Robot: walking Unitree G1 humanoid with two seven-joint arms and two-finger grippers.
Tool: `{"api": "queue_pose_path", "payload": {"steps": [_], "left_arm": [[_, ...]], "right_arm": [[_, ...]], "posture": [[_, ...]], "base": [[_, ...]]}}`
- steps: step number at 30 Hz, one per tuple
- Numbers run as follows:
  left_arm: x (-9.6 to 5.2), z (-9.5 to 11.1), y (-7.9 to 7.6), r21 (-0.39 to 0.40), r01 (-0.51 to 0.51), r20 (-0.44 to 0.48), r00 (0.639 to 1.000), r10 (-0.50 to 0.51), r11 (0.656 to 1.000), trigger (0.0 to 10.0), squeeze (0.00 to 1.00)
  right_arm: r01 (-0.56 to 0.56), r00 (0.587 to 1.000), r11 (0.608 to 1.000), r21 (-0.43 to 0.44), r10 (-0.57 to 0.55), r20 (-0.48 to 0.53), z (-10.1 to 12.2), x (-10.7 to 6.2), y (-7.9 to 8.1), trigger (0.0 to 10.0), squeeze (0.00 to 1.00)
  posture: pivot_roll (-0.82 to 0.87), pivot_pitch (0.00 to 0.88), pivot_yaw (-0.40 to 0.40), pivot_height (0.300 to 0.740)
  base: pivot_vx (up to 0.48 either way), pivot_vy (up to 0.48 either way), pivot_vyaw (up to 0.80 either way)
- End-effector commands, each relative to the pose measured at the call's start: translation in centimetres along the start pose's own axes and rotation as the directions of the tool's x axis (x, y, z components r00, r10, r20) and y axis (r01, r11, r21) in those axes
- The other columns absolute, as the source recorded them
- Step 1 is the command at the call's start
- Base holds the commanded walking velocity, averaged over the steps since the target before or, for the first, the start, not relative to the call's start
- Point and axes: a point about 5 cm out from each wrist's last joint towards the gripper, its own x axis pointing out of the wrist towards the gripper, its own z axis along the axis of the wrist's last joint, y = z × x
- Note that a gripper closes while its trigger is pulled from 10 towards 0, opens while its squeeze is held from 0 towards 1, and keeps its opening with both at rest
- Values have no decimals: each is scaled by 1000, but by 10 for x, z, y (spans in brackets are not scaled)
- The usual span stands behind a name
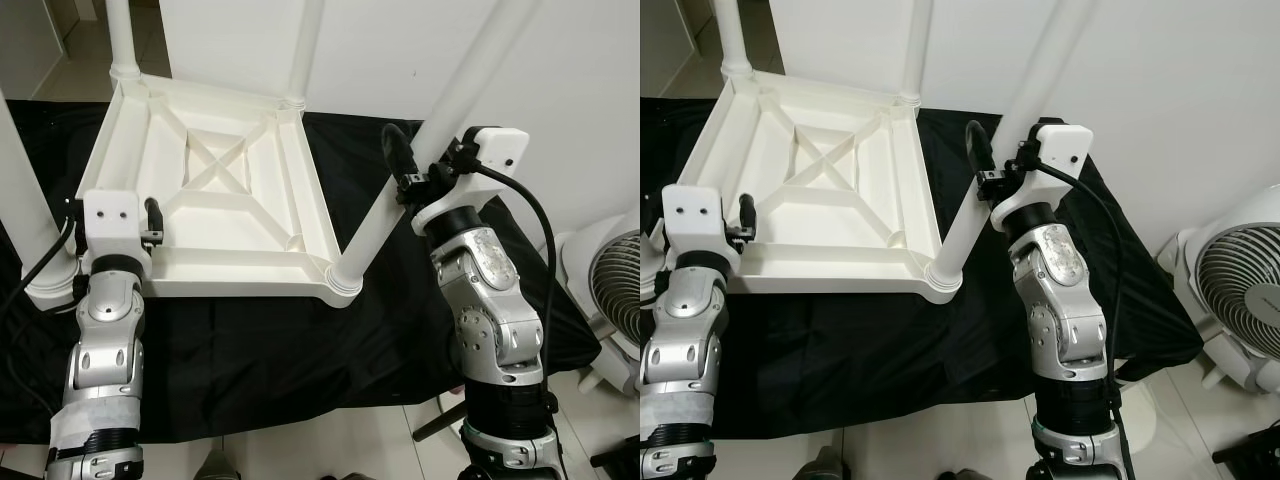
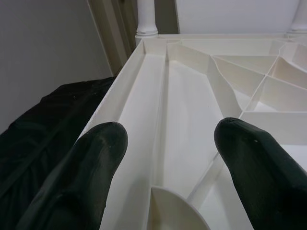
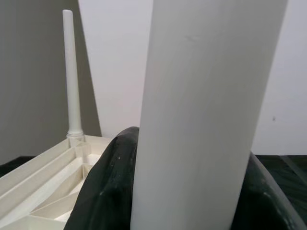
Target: Building children table
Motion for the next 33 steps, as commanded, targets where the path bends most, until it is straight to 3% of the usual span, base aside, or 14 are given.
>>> {"api": "queue_pose_path", "payload": {"steps": [1,4,7,12,13,14,18,20,23,31,33], "left_arm": [[4,34,35,57,-193,113,976,186,980,10000,0],[4,39,33,56,-192,120,975,184,980,10000,0],[2,62,24,70,-211,170,966,197,975,10000,0],[1,69,19,65,-206,186,964,191,976,10000,0],[1,84,1,65,-144,215,968,127,988,10000,0],[1,89,-6,69,-118,223,970,100,991,10000,0],[1,93,-13,61,-90,231,970,74,994,10000,0],[2,109,-31,57,-7,253,967,-7,998,10000,0],[3,118,-41,66,32,266,963,-49,997,10000,0],[6,121,-48,73,58,244,967,-74,996,10000,0],[7,120,-46,74,70,215,973,-84,995,10000,0]], "right_arm": [[354,935,923,-153,-351,44,4,-26,-67,0,0],[364,931,917,-161,-365,28,0,-30,-70,0,0],[419,901,897,-143,-430,-53,-25,-45,-86,0,0],[452,882,885,-114,-463,-89,-35,-51,-93,0,0],[510,843,857,-76,-515,-157,-53,-61,-103,0,0],[528,829,847,-63,-530,-178,-59,-64,-106,0,0],[547,815,836,-52,-545,-197,-65,-67,-109,0,0],[598,779,801,27,-574,-253,-83,-69,-114,0,0],[619,763,782,71,-578,-288,-96,-67,-116,0,0],[653,734,750,106,-592,-333,-111,-70,-121,0,0],[687,711,712,146,-616,-339,-114,-74,-125,0,0]], "posture": [[139,70,-62,740],[141,73,-60,740],[147,78,-60,740],[153,80,-64,740],[160,81,-67,740],[160,81,-67,740],[167,80,-67,740],[178,78,-67,740],[182,78,-65,740],[188,83,-57,740],[190,86,-44,740]], "base": [[0,0,0],[0,0,0],[0,0,0],[0,0,0],[0,0,0],[0,0,0],[0,0,0],[0,0,0],[0,0,0],[0,0,0],[0,0,0]]}}
